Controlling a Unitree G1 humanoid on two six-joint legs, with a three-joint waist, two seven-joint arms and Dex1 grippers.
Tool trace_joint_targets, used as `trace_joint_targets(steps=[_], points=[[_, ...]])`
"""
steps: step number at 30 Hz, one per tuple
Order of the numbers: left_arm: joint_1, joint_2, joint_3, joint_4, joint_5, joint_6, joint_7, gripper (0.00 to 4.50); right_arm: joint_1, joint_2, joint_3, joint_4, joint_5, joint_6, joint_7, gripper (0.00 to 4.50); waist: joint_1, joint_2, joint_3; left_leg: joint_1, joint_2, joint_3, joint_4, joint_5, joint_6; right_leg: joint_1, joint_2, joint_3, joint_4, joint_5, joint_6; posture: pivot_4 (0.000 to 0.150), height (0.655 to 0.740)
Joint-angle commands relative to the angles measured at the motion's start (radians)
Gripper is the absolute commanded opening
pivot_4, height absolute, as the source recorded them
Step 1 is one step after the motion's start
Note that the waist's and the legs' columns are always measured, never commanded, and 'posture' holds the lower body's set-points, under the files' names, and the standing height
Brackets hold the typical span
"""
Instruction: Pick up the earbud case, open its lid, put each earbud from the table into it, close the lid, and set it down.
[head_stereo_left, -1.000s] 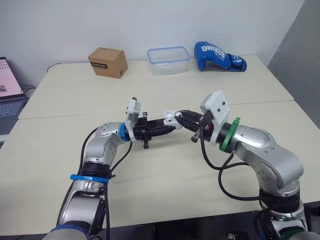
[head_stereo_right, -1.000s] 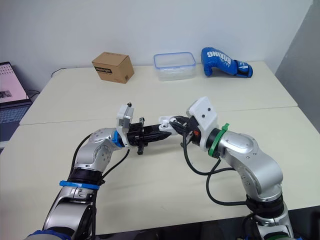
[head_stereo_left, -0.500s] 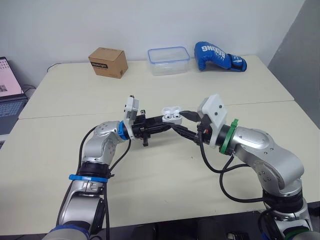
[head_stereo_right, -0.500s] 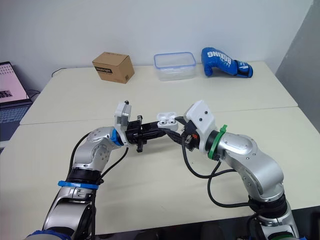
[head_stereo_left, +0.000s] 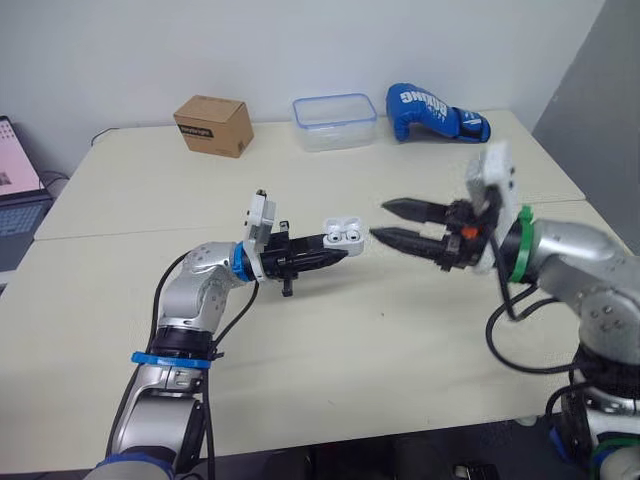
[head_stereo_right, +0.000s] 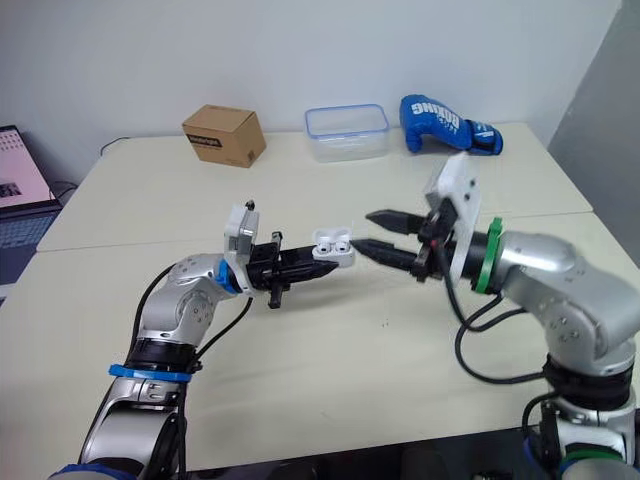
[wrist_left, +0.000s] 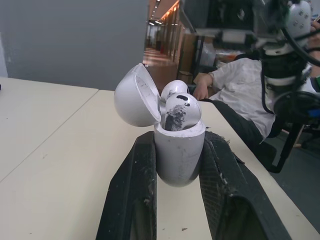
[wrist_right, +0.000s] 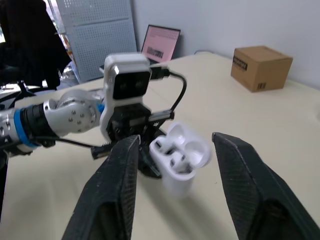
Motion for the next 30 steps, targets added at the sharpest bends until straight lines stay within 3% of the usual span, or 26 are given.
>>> trace_joint_targets(steps=[1, 4, 5, 17, 30], points=[[0.001, 0.015, 0.012, -0.072, -0.035, 0.016, -0.005, 0.77, -0.063, -0.020, 0.045, 0.092, -0.050, -0.070, 0.023, 1.16, 0.000, 0.000, 0.000, 0.000, 0.000, 0.000, 0.000, 0.000, 0.000, 0.000, 0.000, 0.000, 0.000, 0.000, 0.000, 0.150, 0.7307], [0.005, 0.018, 0.012, -0.094, -0.042, 0.030, 0.000, 0.77, -0.094, -0.029, 0.116, 0.176, -0.119, -0.135, 0.050, 0.12, -0.001, 0.000, 0.000, 0.000, 0.000, 0.000, 0.000, 0.000, 0.000, 0.000, 0.000, 0.000, -0.001, 0.000, 0.000, 0.150, 0.7307], [0.006, 0.019, 0.012, -0.101, -0.044, 0.035, 0.002, 0.77, -0.103, -0.030, 0.141, 0.205, -0.143, -0.159, 0.063, 0.05, -0.001, 0.000, 0.000, 0.000, 0.000, 0.001, 0.000, 0.000, 0.000, 0.000, 0.000, 0.000, -0.001, 0.000, 0.000, 0.150, 0.7307], [0.038, 0.037, 0.014, -0.179, -0.070, 0.090, 0.032, 0.77, -0.176, 0.035, 0.378, 0.406, -0.335, -0.355, 0.218, 0.05, -0.002, 0.000, 0.000, -0.001, 0.000, 0.000, 0.000, 0.000, 0.000, -0.001, 0.000, 0.000, -0.001, 0.000, 0.000, 0.150, 0.7307], [0.063, 0.047, 0.007, -0.210, -0.074, 0.132, 0.071, 0.77, -0.195, 0.108, 0.357, 0.381, -0.341, -0.385, 0.252, 0.05, -0.001, 0.000, 0.000, -0.001, 0.000, -0.001, 0.000, 0.000, 0.000, -0.001, 0.000, 0.000, -0.001, 0.000, 0.000, 0.150, 0.7307]])
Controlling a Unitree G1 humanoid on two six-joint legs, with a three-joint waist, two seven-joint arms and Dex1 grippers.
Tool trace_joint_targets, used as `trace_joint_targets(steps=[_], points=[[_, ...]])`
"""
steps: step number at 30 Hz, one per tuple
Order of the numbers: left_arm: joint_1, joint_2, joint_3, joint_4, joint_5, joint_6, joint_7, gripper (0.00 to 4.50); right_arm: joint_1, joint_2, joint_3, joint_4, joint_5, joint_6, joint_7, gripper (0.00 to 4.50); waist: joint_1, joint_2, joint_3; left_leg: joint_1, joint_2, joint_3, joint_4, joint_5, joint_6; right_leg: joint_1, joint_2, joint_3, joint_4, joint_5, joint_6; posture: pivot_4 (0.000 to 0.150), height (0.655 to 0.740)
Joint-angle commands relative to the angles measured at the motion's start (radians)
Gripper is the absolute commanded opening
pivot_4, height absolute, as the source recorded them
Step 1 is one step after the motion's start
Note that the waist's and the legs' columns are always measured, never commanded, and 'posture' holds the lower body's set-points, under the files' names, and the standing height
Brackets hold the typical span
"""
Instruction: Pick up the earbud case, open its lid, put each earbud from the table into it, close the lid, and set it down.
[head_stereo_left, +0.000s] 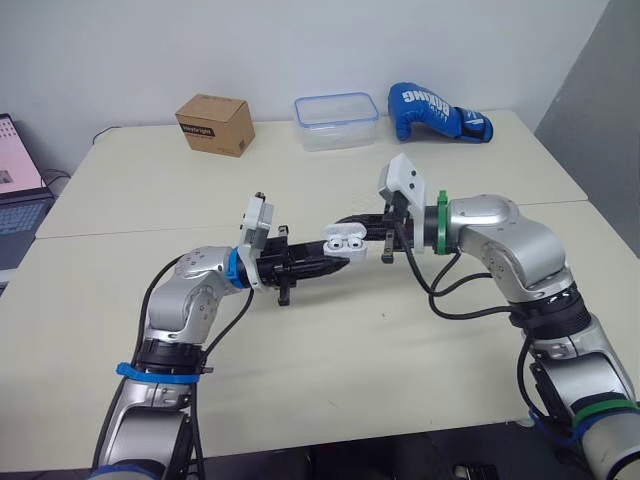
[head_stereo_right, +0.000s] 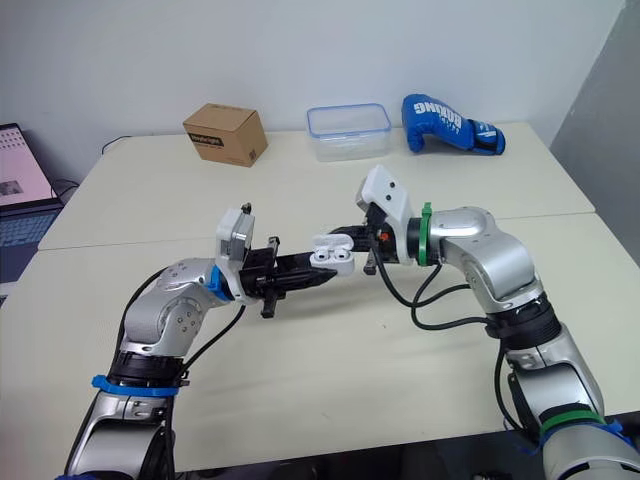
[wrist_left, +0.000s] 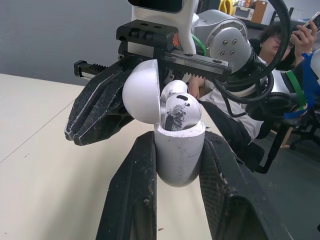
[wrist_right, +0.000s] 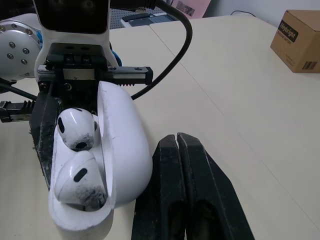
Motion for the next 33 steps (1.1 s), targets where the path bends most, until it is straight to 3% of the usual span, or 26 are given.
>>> trace_joint_targets(steps=[1, 19, 24, 33], points=[[-0.001, 0.006, 0.006, -0.032, -0.013, -0.002, 0.011, 0.77, -0.025, 0.002, -0.041, -0.065, 0.019, -0.021, 0.015, 0.05, 0.000, 0.000, 0.000, 0.000, 0.000, 0.000, 0.000, 0.000, 0.000, 0.000, 0.000, 0.000, 0.000, 0.000, 0.000, 0.150, 0.7307], [-0.011, 0.004, 0.020, -0.010, -0.019, 0.012, 0.042, 0.77, 0.026, -0.027, -0.061, -0.157, 0.023, 0.008, 0.013, 0.05, 0.002, 0.000, 0.000, 0.000, 0.000, 0.000, 0.000, 0.000, 0.000, 0.000, 0.000, 0.000, 0.000, 0.000, 0.000, 0.150, 0.7307], [-0.024, 0.042, -0.004, -0.019, -0.001, 0.179, 0.143, 0.77, 0.030, -0.112, -0.127, -0.121, 0.027, 0.017, 0.039, 0.05, 0.002, 0.000, 0.000, 0.000, 0.000, 0.000, 0.000, 0.000, 0.000, 0.000, 0.000, 0.000, 0.000, 0.000, 0.000, 0.150, 0.7307], [-0.091, 0.050, -0.031, 0.033, 0.000, 0.430, 0.287, 0.77, 0.196, -0.281, -0.191, -0.142, 0.055, -0.009, 0.137, 0.05, 0.004, 0.000, 0.000, 0.000, 0.000, 0.000, 0.000, 0.000, 0.000, 0.000, 0.000, 0.000, 0.000, 0.000, 0.000, 0.150, 0.7307]])
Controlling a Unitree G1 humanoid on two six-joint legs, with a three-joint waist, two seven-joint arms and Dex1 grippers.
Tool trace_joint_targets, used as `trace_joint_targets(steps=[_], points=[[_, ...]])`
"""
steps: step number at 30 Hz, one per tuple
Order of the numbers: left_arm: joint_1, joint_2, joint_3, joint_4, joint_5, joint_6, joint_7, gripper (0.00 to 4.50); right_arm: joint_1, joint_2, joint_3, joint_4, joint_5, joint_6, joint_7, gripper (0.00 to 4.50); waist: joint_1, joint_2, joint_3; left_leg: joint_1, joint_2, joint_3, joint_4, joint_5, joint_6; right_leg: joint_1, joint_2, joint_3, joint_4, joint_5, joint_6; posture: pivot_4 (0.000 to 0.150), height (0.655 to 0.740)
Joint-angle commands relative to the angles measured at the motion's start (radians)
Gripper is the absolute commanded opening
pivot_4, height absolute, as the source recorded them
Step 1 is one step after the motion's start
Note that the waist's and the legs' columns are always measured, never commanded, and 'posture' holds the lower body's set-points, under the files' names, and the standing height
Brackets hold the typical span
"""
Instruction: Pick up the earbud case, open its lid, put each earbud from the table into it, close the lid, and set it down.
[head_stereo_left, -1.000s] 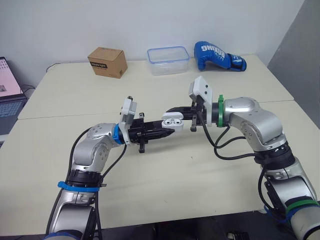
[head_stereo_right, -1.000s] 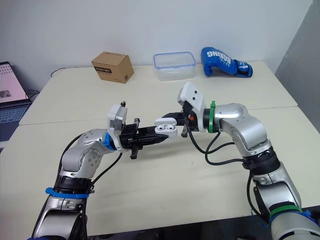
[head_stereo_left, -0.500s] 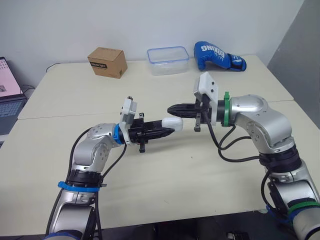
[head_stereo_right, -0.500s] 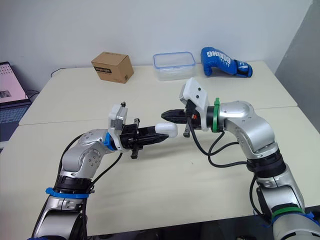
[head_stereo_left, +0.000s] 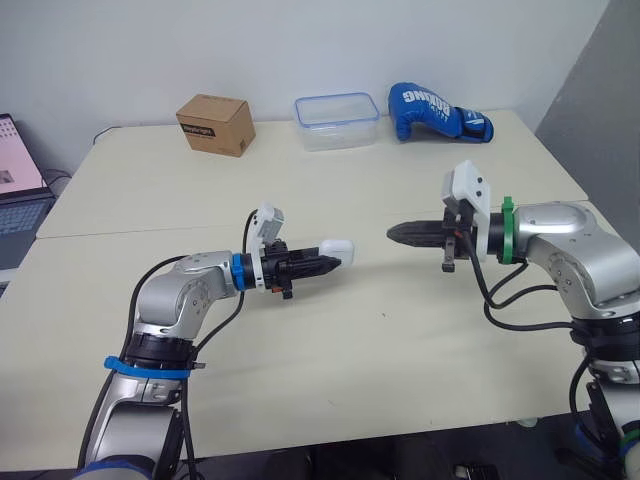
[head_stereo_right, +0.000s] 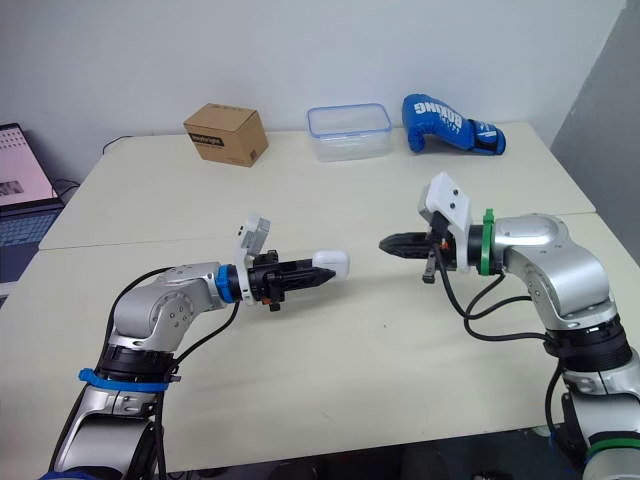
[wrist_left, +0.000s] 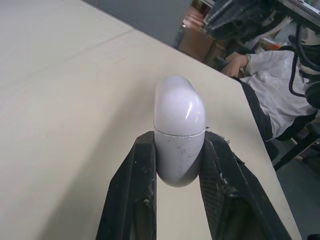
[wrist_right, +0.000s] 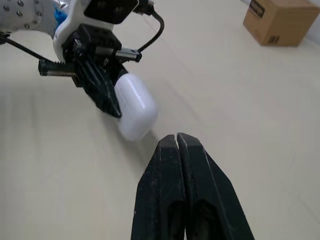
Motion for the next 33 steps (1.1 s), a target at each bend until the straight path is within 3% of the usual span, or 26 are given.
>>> trace_joint_targets(steps=[1, 9, 15, 32, 33], points=[[-0.068, -0.006, -0.018, 0.037, 0.011, 0.100, 0.071, 0.77, 0.031, -0.037, -0.047, -0.032, 0.018, -0.023, 0.030, 0.05, 0.000, 0.000, 0.000, 0.000, 0.000, 0.000, 0.000, 0.000, 0.000, 0.000, 0.000, 0.000, 0.000, 0.000, 0.000, 0.150, 0.7307], [-0.173, -0.070, -0.105, 0.192, 0.084, 0.170, 0.126, 0.77, 0.072, -0.052, -0.061, -0.042, 0.019, -0.020, 0.023, 0.05, 0.000, 0.000, 0.000, 0.000, 0.000, 0.001, 0.000, 0.000, 0.000, 0.000, 0.000, 0.000, -0.001, 0.000, 0.000, 0.150, 0.7307], [-0.195, -0.124, -0.105, 0.297, 0.136, 0.093, 0.148, 0.77, 0.117, -0.065, -0.073, -0.070, 0.025, -0.012, 0.024, 0.05, 0.001, -0.001, 0.000, 0.000, 0.000, 0.001, 0.000, 0.000, 0.000, 0.000, 0.000, 0.000, -0.001, 0.000, 0.000, 0.150, 0.7307], [-0.225, -0.127, -0.104, 0.435, 0.210, 0.066, 0.145, 0.77, 0.149, -0.065, -0.067, -0.074, 0.009, -0.030, 0.010, 0.05, 0.001, -0.001, 0.000, 0.000, 0.000, 0.001, 0.001, 0.000, 0.000, 0.000, 0.000, 0.001, 0.000, 0.000, 0.000, 0.150, 0.7307], [-0.227, -0.124, -0.104, 0.442, 0.215, 0.061, 0.148, 1.12, 0.149, -0.064, -0.066, -0.075, 0.008, -0.030, 0.009, 0.01, 0.001, -0.001, 0.000, 0.000, 0.000, 0.001, 0.001, 0.000, 0.000, 0.000, 0.000, 0.000, 0.000, 0.000, 0.000, 0.150, 0.7307]])
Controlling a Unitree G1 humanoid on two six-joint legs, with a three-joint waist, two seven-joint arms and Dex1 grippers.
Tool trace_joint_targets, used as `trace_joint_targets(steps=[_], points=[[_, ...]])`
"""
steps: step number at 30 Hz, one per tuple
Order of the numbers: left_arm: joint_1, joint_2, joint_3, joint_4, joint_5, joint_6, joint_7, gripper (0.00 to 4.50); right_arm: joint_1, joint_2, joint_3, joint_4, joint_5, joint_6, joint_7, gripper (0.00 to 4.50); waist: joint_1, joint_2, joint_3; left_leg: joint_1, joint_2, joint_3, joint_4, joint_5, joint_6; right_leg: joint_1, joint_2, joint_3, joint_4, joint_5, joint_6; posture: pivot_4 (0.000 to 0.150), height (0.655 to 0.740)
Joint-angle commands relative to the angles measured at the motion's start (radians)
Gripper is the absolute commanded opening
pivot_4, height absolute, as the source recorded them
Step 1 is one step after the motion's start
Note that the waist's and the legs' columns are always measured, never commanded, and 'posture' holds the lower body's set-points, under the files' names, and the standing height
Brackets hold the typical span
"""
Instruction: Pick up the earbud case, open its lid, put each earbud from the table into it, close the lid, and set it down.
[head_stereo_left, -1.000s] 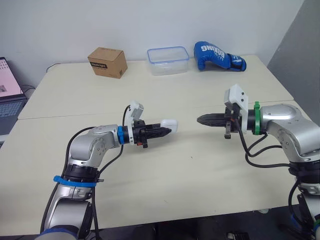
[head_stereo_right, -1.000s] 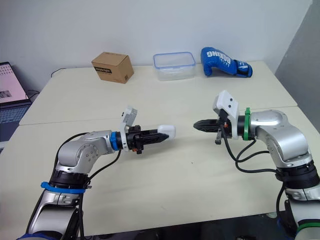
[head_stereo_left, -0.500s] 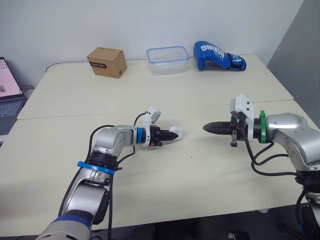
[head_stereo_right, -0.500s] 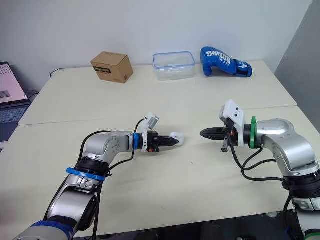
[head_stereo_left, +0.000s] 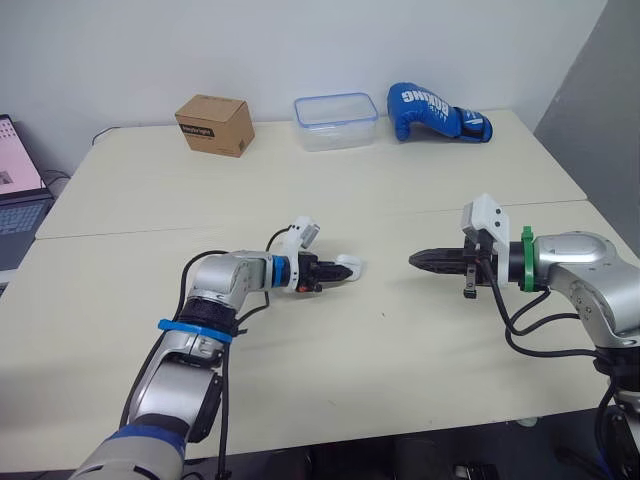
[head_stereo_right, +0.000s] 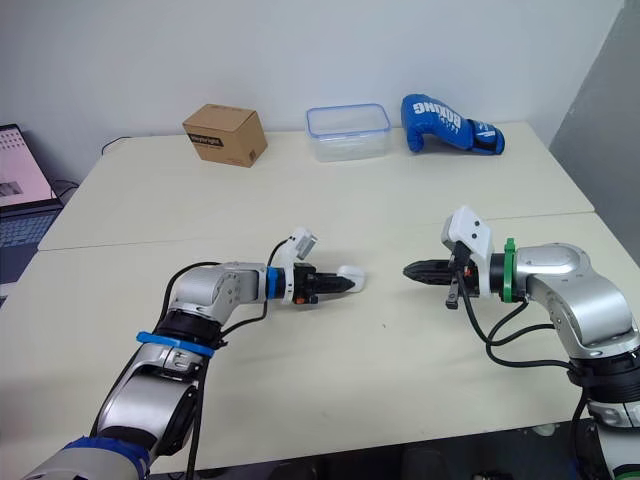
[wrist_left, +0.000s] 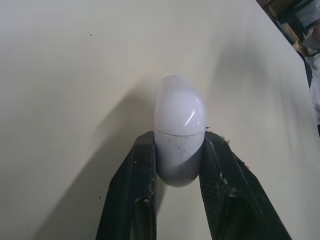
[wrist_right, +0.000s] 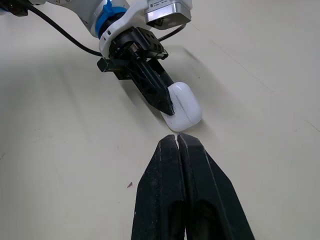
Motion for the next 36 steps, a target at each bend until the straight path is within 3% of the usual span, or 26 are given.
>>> trace_joint_targets(steps=[1, 8, 20, 27, 36], points=[[-0.021, 0.009, 0.017, 0.029, 0.032, -0.019, 0.023, 1.50, -0.003, -0.004, -0.018, -0.033, 0.004, -0.018, -0.006, 0.00, 0.000, 0.000, 0.000, 0.000, 0.000, 0.000, 0.000, 0.000, 0.000, 0.000, 0.000, 0.000, 0.000, 0.000, 0.000, 0.150, 0.7307], [0.010, 0.062, -0.019, 0.001, 0.087, -0.044, 0.012, 3.50, -0.002, -0.001, -0.008, -0.024, -0.007, -0.030, -0.003, 0.00, -0.002, 0.000, 0.000, 0.001, 0.000, 0.000, 0.000, 0.000, 0.000, 0.000, 0.000, 0.000, 0.001, 0.000, 0.000, 0.150, 0.7307], [0.143, 0.231, -0.021, -0.205, 0.083, 0.011, -0.016, 3.50, -0.010, 0.018, 0.004, -0.002, -0.019, -0.060, -0.003, 0.00, -0.009, 0.001, 0.000, 0.002, 0.001, 0.001, -0.001, 0.000, 0.000, 0.000, 0.000, 0.001, 0.001, 0.000, 0.000, 0.150, 0.7307], [0.364, 0.296, 0.167, -0.475, -0.013, 0.039, 0.047, 3.50, 0.106, 0.024, -0.053, -0.150, 0.070, 0.014, -0.052, 0.00, -0.010, 0.001, 0.000, 0.001, 0.001, 0.000, -0.002, 0.000, 0.000, -0.001, 0.000, 0.001, 0.000, 0.000, 0.000, 0.150, 0.7307], [0.718, 0.186, 0.336, -0.765, 0.007, -0.181, 0.261, 3.50, 0.280, 0.126, -0.120, -0.336, 0.162, 0.102, -0.248, 0.00, 0.007, 0.001, -0.001, 0.001, 0.001, 0.000, -0.001, 0.000, 0.000, 0.000, 0.000, 0.002, 0.000, 0.000, 0.000, 0.150, 0.7307]])
